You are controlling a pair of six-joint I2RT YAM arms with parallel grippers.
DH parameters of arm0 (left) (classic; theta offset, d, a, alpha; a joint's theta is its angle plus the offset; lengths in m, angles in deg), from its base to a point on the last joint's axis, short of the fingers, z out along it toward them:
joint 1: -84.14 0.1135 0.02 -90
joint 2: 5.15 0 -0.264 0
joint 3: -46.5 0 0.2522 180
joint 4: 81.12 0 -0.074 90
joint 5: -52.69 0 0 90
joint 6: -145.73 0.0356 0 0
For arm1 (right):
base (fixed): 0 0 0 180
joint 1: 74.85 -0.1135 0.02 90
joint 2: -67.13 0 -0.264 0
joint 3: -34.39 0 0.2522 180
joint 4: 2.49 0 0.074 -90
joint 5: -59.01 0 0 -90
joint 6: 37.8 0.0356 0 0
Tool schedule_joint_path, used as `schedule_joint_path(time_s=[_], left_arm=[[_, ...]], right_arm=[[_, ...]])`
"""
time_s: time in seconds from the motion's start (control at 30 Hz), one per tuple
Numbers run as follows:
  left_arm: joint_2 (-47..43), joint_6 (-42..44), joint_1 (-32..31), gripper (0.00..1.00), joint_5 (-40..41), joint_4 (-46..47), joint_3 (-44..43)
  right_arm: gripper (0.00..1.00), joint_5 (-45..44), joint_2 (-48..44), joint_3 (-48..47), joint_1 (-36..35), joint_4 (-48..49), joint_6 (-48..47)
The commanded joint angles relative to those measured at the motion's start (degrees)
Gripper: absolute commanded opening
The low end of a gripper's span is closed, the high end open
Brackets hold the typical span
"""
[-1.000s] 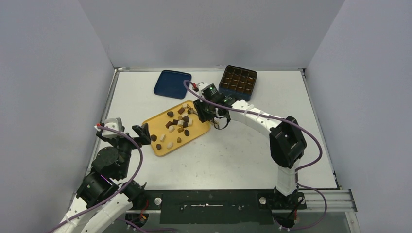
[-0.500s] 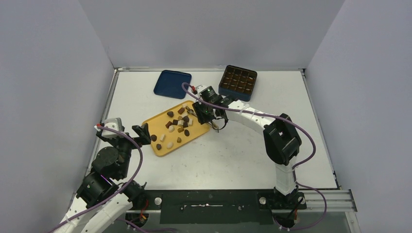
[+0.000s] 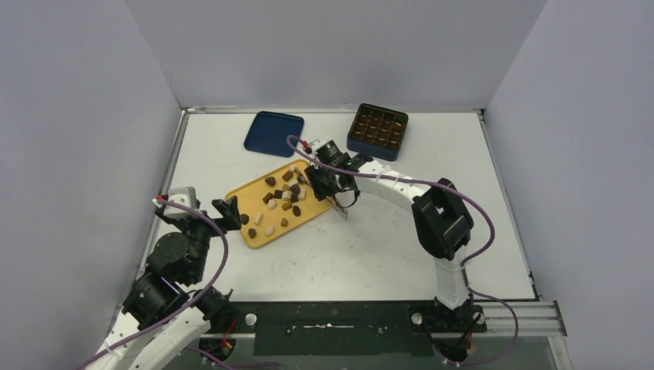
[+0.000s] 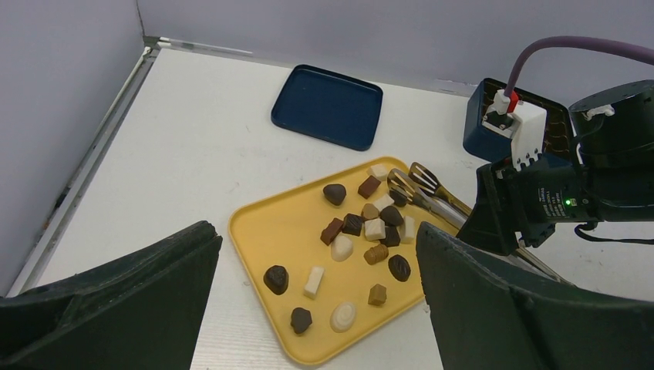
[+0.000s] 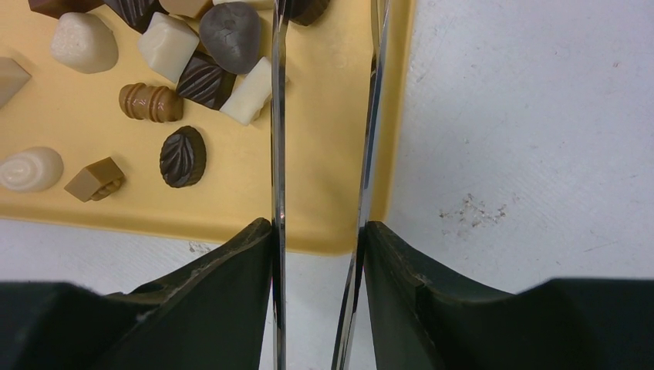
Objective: Pack the chocolate
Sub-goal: Pick up the fake chocolate from the plate.
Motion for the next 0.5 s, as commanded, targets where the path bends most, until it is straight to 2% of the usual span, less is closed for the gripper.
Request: schedule_joint_path(time_s=[0.0, 0.47], left_arm=[[0.69, 0.97, 0.43, 0.97, -0.79, 3.13, 0.02], [1.65, 0.46, 0.55, 0.97, -0.91, 2.70, -0.11]], right_arm=[[0.44, 0.57, -2.18, -1.79, -0.54, 1.02, 0.27], [0.43, 2.13, -2.74, -2.55, -0.58, -1.22, 0.20]])
